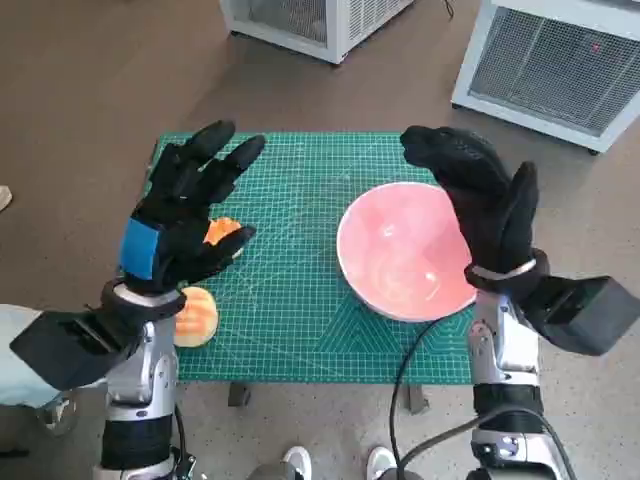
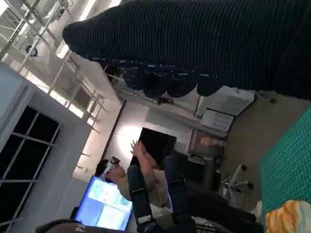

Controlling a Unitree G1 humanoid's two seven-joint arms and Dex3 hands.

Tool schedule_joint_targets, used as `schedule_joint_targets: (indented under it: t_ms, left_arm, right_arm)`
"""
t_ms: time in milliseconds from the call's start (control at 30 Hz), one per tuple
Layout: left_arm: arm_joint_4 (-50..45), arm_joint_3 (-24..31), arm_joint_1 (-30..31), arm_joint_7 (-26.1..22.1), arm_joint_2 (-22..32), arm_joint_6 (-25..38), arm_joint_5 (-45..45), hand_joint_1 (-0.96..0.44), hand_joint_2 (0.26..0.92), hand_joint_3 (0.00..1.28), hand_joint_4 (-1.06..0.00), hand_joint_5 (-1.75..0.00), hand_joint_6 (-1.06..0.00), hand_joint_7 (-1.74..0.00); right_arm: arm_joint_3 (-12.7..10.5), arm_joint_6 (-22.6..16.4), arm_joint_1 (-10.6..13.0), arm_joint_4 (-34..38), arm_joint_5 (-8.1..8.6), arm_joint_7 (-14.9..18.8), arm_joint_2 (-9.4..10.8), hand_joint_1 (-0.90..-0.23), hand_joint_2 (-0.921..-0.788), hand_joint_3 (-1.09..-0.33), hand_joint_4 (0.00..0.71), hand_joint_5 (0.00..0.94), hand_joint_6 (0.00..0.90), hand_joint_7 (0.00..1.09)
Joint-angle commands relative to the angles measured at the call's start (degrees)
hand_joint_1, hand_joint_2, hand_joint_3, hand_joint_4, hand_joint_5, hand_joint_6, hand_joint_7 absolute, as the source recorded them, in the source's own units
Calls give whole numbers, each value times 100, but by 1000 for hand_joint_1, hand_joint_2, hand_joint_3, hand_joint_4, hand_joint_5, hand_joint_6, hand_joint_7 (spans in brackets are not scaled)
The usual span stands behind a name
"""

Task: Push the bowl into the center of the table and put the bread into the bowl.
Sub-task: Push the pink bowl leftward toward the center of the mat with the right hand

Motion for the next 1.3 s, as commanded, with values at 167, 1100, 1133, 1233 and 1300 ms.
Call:
schedule_joint_targets:
  t_ms: [167, 1100, 1133, 1233, 1300]
  left_arm:
    - [33, 11, -43, 12, 13, -84, 48, -328, 921, 243, -413, -137, -208, -491]
    - [-25, 27, 13, 17, 35, -46, 11, -340, 921, 224, -421, -126, -207, -492]
    - [-28, 28, 14, 18, 36, -41, 8, -341, 921, 222, -421, -125, -207, -492]
    - [-50, 27, 16, 29, 34, -23, 7, -342, 921, 219, -421, -123, -206, -493]
    - [-66, 24, 24, 34, 29, -18, 8, -342, 921, 218, -421, -122, -205, -493]
  right_arm:
    - [-5, -38, 85, 104, -32, 20, -8, -716, -921, -711, 168, 2, -1, 612]
    - [-76, -189, 106, 210, -78, -32, -70, -708, -921, -708, 165, 0, -1, 609]
    - [-91, -201, 101, 227, -72, -27, -81, -708, -921, -708, 164, 0, -1, 607]
    - [-173, -281, 75, 343, -44, -20, -132, -709, -921, -702, 164, 1, -1, 604]
    - [-236, -356, 56, 447, -24, -18, -169, -710, -921, -699, 164, 1, -1, 603]
